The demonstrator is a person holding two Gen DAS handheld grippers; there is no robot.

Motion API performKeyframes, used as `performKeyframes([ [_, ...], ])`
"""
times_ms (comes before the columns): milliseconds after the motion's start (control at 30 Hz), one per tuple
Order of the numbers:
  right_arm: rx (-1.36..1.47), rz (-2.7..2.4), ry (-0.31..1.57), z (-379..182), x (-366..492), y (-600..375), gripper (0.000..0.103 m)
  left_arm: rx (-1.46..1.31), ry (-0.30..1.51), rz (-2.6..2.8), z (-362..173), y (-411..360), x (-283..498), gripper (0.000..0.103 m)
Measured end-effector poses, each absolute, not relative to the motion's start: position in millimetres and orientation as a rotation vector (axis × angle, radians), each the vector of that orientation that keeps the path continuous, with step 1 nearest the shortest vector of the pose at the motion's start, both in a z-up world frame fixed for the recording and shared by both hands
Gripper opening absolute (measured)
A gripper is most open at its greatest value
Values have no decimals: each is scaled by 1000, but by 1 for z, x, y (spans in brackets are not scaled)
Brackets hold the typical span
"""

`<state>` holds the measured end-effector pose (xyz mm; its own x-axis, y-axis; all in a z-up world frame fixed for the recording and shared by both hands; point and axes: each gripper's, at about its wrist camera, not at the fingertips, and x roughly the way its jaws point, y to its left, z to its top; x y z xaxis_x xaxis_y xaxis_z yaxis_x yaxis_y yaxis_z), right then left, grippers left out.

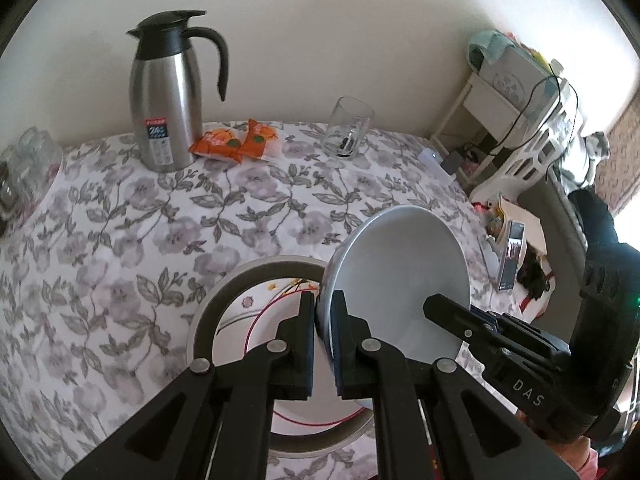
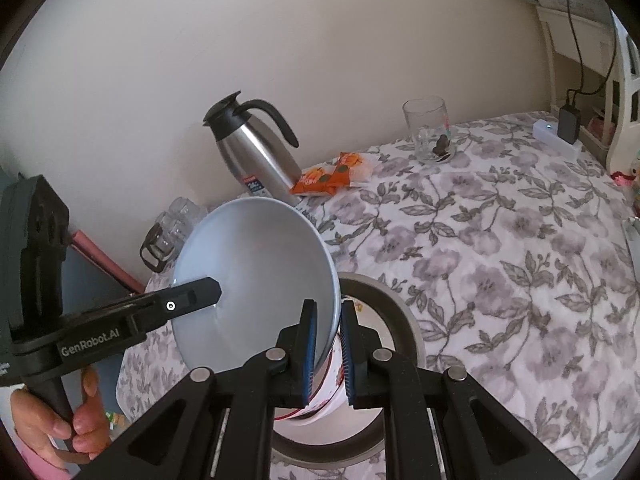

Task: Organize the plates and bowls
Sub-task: 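Lift the white bowl on edge and carry it over the basin, then lower the white bowl into the strawberry bowl in the basin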

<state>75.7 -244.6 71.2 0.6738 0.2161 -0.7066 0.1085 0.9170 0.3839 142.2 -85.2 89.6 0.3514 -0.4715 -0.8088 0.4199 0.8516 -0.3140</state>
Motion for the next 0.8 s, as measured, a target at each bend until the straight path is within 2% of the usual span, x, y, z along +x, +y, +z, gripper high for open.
performKeyframes([
  [800,319,109,911,58,79,-209,13,-240,997,-527,62,-38,116,8],
])
